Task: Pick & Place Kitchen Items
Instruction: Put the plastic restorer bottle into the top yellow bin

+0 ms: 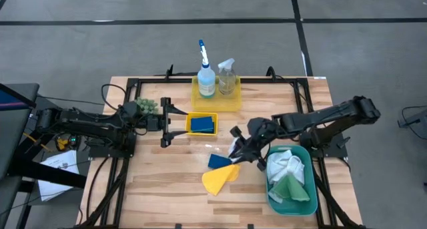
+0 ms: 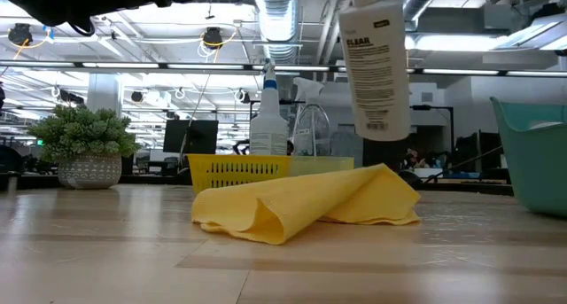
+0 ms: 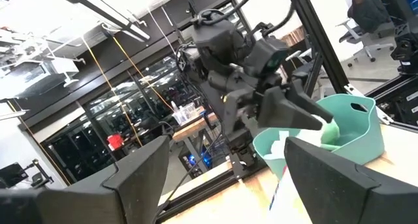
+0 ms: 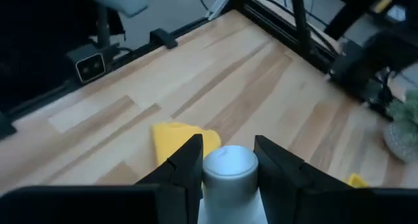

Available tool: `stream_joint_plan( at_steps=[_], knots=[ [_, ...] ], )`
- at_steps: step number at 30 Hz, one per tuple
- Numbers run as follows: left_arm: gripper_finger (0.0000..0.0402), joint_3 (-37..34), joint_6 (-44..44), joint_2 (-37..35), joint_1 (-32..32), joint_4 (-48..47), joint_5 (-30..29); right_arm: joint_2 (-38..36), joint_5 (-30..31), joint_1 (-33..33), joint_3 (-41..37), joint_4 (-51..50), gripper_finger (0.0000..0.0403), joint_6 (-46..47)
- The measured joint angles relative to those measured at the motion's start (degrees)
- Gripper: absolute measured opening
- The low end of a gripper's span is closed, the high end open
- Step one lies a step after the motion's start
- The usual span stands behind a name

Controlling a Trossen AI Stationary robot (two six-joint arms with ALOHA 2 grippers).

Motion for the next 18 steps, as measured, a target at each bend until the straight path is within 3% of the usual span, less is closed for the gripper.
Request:
stream_joint_plan(
  at_steps=[9, 18],
  knots=[
    [0.0298, 0.0, 0.0, 0.0, 0.0, -0.5, 0.0, -0.1, -0.4, -5.1, -0.1, 1.0, 0.0105, 4.2],
    [0.0298, 0.0, 0.0, 0.0, 0.0, -0.6, 0.0, 0.5, -10.5, -13.3, -0.1, 0.2, 0.0105, 4.0]
  ],
)
